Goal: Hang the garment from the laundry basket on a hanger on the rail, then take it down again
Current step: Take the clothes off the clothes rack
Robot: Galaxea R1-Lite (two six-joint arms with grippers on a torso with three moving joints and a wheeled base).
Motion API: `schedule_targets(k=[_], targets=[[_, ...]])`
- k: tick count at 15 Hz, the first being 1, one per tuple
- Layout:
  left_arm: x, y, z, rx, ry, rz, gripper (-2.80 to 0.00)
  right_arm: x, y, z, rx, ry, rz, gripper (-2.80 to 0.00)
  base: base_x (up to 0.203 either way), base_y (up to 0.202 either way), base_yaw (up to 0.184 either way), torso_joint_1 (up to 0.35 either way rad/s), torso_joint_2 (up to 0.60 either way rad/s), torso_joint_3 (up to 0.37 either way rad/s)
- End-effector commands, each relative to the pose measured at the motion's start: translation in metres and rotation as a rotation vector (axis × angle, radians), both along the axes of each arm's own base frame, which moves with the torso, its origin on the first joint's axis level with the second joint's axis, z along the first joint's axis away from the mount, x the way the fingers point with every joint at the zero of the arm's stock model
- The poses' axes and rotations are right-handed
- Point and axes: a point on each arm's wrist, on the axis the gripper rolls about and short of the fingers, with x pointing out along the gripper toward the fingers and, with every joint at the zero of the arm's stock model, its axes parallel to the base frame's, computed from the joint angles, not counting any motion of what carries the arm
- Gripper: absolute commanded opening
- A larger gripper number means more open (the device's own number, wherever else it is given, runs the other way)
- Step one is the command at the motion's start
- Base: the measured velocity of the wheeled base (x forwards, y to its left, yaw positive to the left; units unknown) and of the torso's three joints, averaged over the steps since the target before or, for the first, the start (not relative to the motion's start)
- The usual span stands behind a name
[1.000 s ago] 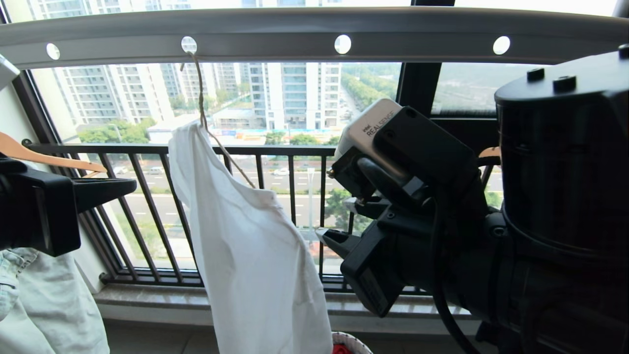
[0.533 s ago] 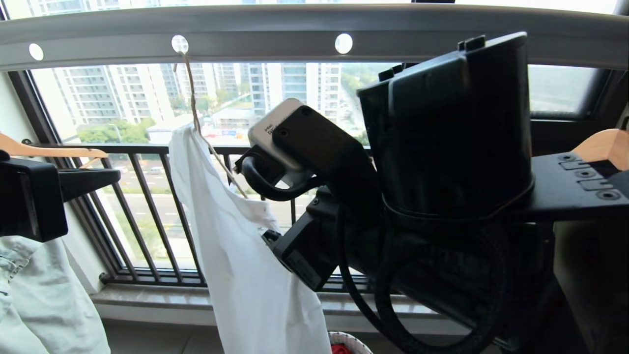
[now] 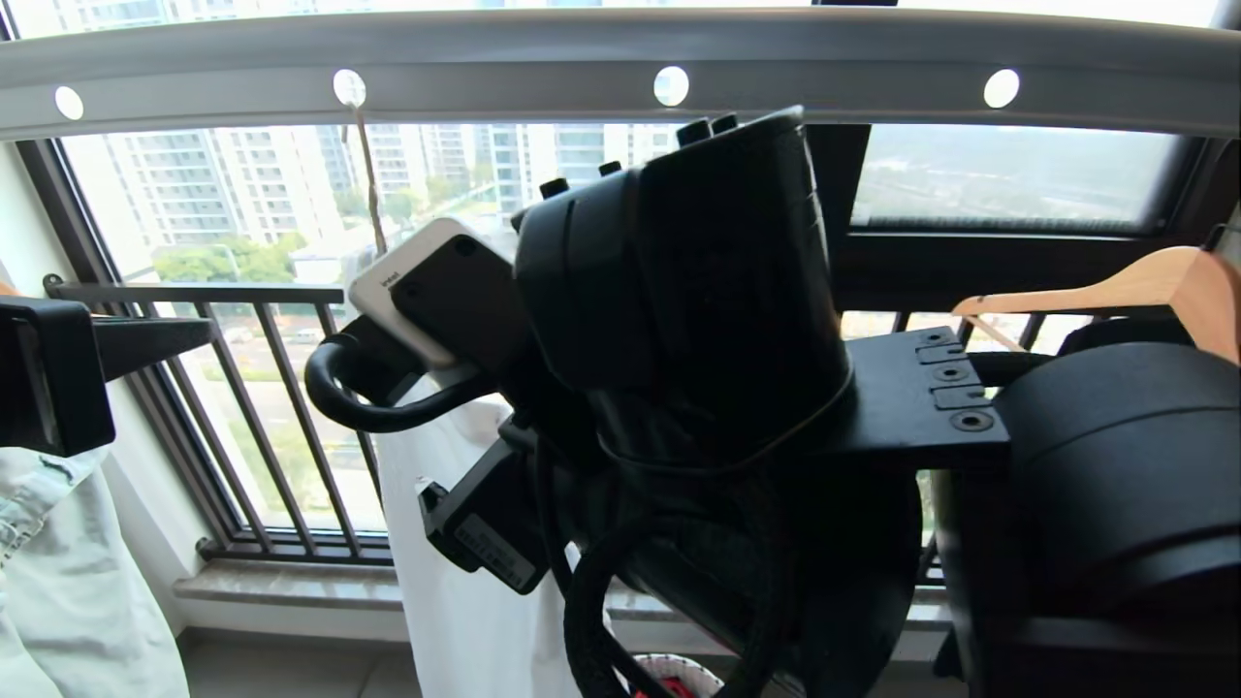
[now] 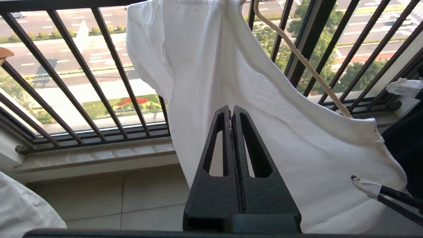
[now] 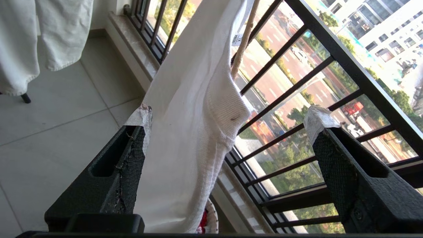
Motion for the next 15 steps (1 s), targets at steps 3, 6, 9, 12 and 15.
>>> schedule_targets(k=[3, 6, 9, 12, 15], targets=[[-0.001, 0.002, 0.002, -0.004, -0.009, 0.011, -2.8, 0.018, 0.027, -0.026, -0.048, 0.019, -0.016, 0.0, 0.0, 0.0, 0.0, 0.0, 0.0, 0.0], [-0.001, 0.003, 0.004, -0.007, -0.015, 0.024, -2.8, 0.037, 0.028, -0.026, -0.036, 0.014, -0.053, 0.0, 0.0, 0.0, 0.0, 0.0, 0.0, 0.0], [-0.002, 0.004, 0.004, -0.007, -0.017, 0.024, -2.8, 0.037, 0.028, -0.025, -0.033, 0.013, -0.055, -2.8, 0.0, 0.0, 0.0, 0.0, 0.0, 0.0], [-0.003, 0.004, 0.004, -0.011, -0.019, 0.024, -2.8, 0.038, 0.028, -0.026, -0.035, 0.015, -0.052, -2.8, 0.0, 0.0, 0.0, 0.0, 0.0, 0.0], [0.001, 0.006, 0.003, -0.005, -0.01, 0.054, -2.8, 0.041, 0.021, -0.02, -0.023, 0.009, -0.068, -2.8, 0.0, 0.0, 0.0, 0.0, 0.0, 0.0]])
